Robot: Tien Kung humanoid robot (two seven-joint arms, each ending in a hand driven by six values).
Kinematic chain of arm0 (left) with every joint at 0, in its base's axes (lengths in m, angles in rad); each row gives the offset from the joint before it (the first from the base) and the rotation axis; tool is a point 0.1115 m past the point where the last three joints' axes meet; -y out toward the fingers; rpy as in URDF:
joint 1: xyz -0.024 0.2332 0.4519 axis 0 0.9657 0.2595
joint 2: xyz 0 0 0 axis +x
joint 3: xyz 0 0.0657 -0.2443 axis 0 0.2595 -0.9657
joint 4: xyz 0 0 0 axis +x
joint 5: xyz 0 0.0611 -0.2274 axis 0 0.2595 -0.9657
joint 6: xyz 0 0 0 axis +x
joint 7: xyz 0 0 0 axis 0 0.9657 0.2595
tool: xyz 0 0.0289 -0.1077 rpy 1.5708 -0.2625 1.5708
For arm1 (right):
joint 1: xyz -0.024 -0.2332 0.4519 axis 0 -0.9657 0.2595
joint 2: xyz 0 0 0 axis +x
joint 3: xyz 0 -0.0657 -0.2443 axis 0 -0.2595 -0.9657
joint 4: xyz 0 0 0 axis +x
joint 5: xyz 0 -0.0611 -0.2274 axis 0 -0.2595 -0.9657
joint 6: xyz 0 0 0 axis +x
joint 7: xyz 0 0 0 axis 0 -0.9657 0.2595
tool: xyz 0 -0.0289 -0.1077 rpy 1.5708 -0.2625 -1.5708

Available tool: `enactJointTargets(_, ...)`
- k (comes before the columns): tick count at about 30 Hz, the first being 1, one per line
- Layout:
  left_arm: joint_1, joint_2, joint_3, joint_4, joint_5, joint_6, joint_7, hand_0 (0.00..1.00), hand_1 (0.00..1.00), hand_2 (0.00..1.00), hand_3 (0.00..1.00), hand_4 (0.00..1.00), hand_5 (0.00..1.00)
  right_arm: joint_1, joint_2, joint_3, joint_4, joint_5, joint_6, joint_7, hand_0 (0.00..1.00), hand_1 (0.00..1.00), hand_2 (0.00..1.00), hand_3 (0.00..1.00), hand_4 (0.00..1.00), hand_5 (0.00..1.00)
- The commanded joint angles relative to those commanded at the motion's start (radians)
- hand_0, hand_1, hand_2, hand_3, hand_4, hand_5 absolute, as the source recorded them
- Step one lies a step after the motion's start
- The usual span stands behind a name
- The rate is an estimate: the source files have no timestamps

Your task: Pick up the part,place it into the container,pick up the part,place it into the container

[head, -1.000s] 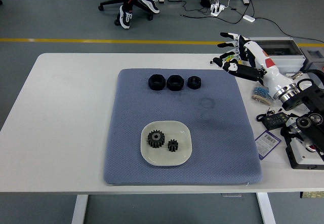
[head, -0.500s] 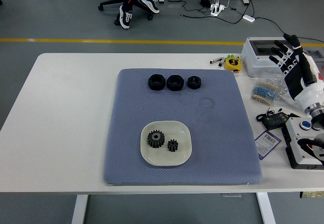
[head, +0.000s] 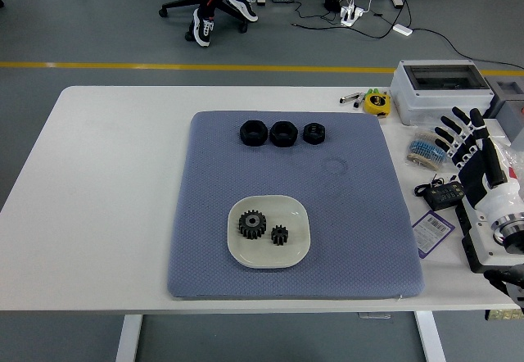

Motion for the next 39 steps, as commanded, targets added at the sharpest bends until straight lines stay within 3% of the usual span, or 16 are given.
enactJointTargets(26, 0.017, 0.002, -0.048, 0.0, 0.069, -0.006, 0.013, 0.691, 0.657, 0.686, 0.565, 0.647, 0.582, -0.028, 0.007, 0.002, 0.004, 0.013, -0.028, -0.028, 0.928, 0.85, 0.881, 0.885, 0.998, 0.908)
enactJointTargets(39, 0.007, 0.004, -0.042, 0.0, 0.058, -0.007, 0.01, 0.692, 0.655, 0.684, 0.565, 0.647, 0.584, -0.026, 0.011, 0.018, 0.004, 0.014, -0.033, -0.032, 0.91, 0.838, 0.878, 0.894, 0.998, 0.907)
